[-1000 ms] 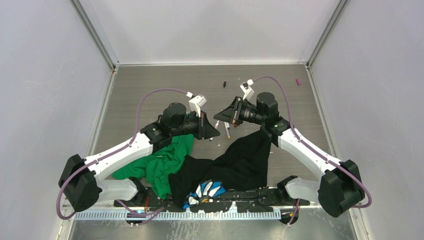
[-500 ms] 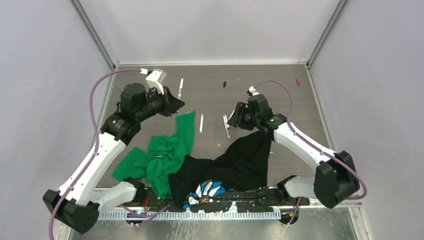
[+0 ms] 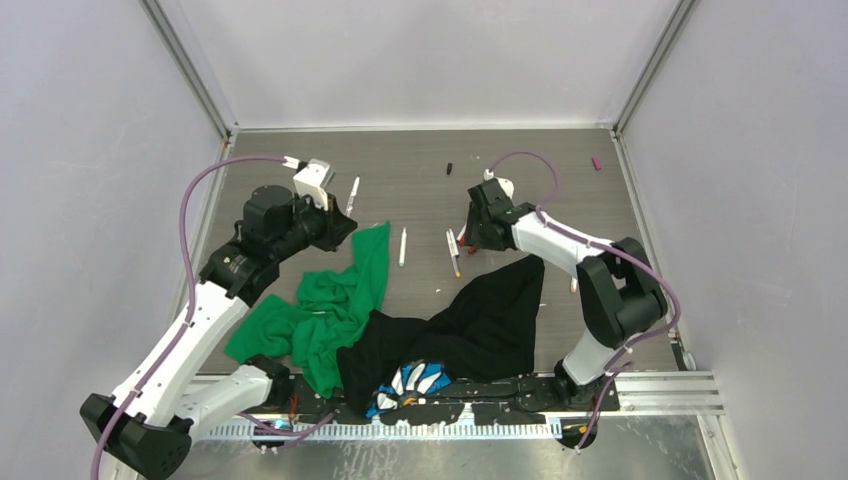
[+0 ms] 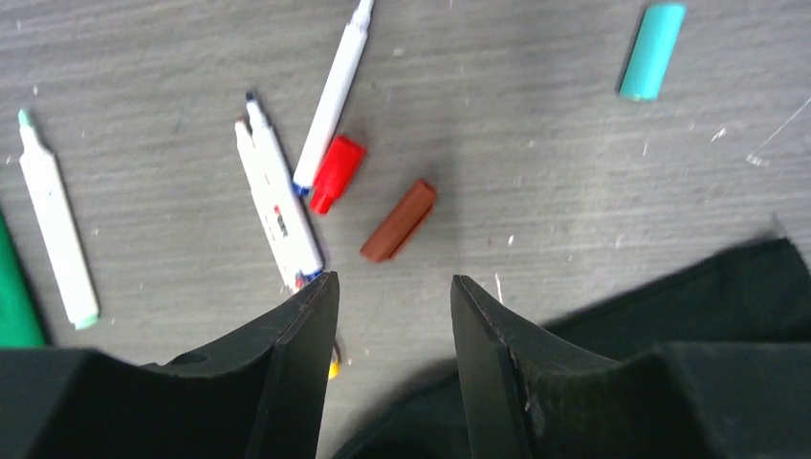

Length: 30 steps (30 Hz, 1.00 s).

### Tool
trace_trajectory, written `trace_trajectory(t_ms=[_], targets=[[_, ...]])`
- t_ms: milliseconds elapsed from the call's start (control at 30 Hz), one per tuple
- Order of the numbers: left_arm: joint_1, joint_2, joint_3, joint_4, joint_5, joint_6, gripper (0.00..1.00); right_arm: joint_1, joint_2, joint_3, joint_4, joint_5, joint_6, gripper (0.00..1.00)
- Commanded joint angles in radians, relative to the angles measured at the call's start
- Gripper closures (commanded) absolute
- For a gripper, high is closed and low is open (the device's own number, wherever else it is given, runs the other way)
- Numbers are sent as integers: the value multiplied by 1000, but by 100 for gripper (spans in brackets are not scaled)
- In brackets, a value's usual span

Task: Insert the pens into the pen caps
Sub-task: Pick up the pen from the center of the board, then adjust the pen cap at the center of the board.

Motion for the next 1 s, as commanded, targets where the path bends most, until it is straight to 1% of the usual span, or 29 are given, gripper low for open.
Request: trace_trajectory(t_ms=[0, 100, 267, 533, 667, 967], targets=[[-14, -23, 1, 40, -12, 30, 100, 0, 60, 107, -9, 115, -42, 47], [-15, -21, 1, 39, -19, 33, 100, 0, 100, 133, -17, 131, -47, 47], [-16, -20, -1, 38, -20, 38, 100, 3, 146, 152, -14, 115, -58, 47], [-15, -18, -2, 38, -23, 41, 100, 31, 198, 172, -39, 159, -74, 46], [-15, -19, -3, 38, -25, 43, 100, 37, 195, 165, -55, 167, -76, 46], [-16, -20, -3, 38, -31, 46, 100, 40, 171, 92, -73, 151, -99, 47]])
